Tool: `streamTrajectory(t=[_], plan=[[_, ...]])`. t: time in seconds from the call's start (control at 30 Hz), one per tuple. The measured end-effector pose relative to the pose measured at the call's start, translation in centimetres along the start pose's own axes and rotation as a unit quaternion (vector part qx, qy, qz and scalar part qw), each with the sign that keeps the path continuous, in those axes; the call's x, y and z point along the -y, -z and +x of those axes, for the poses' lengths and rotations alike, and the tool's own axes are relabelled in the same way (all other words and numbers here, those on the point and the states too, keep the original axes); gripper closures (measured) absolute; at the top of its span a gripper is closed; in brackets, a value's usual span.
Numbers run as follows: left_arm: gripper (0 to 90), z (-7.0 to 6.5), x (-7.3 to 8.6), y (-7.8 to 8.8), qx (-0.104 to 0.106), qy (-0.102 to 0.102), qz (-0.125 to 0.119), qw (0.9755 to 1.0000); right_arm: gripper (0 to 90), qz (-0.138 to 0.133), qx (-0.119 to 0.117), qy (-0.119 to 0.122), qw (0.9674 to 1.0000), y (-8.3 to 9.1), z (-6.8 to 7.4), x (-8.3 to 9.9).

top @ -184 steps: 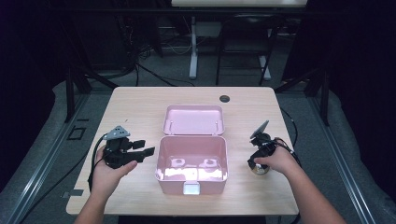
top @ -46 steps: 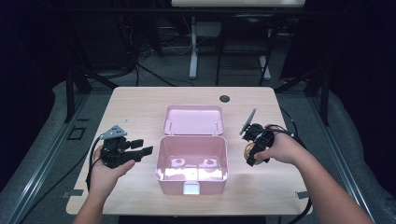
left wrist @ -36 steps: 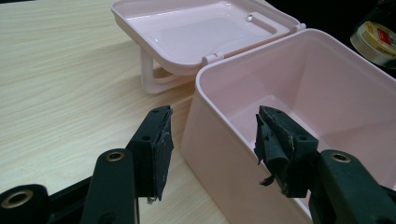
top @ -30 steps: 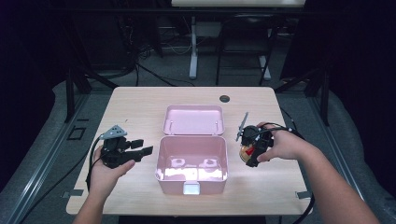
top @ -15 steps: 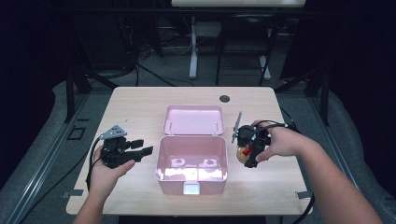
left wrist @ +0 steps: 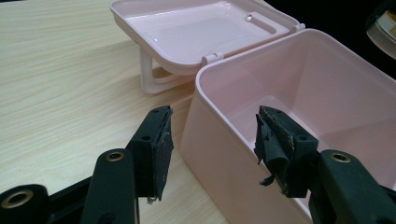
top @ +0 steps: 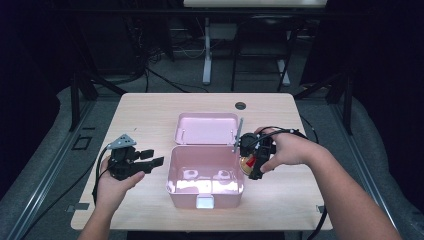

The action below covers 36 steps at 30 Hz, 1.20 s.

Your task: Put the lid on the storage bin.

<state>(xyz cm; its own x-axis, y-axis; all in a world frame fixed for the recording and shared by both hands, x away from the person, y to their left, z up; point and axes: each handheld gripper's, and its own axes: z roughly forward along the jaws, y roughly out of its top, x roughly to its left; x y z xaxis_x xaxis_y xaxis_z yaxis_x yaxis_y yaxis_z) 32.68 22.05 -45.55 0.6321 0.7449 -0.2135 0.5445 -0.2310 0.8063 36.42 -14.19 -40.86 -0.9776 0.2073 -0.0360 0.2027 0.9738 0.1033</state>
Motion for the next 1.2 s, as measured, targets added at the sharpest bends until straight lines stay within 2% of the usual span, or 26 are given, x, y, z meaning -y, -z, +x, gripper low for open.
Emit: streamTrajectory(t=[0.6, 1.03, 1.2], plan=[[45.6, 0.0, 0.0, 0.1, -0.001, -0.001, 0.001, 1.0, 19.8, -0.005, -0.003, 0.028, 0.9996, -0.9, 0.7, -4.0], [45.6, 0.1, 0.0, 0.1, 0.001, 0.001, 0.0, 1.0, 19.8, -0.009, -0.009, 0.037, 0.9992, -1.8, 1.0, -5.0], [45.6, 0.0, 0.0, 0.1, -0.001, -0.001, 0.001, 1.0, 19.8, -0.001, -0.008, 0.044, 0.999, -2.3, 1.1, -5.1]])
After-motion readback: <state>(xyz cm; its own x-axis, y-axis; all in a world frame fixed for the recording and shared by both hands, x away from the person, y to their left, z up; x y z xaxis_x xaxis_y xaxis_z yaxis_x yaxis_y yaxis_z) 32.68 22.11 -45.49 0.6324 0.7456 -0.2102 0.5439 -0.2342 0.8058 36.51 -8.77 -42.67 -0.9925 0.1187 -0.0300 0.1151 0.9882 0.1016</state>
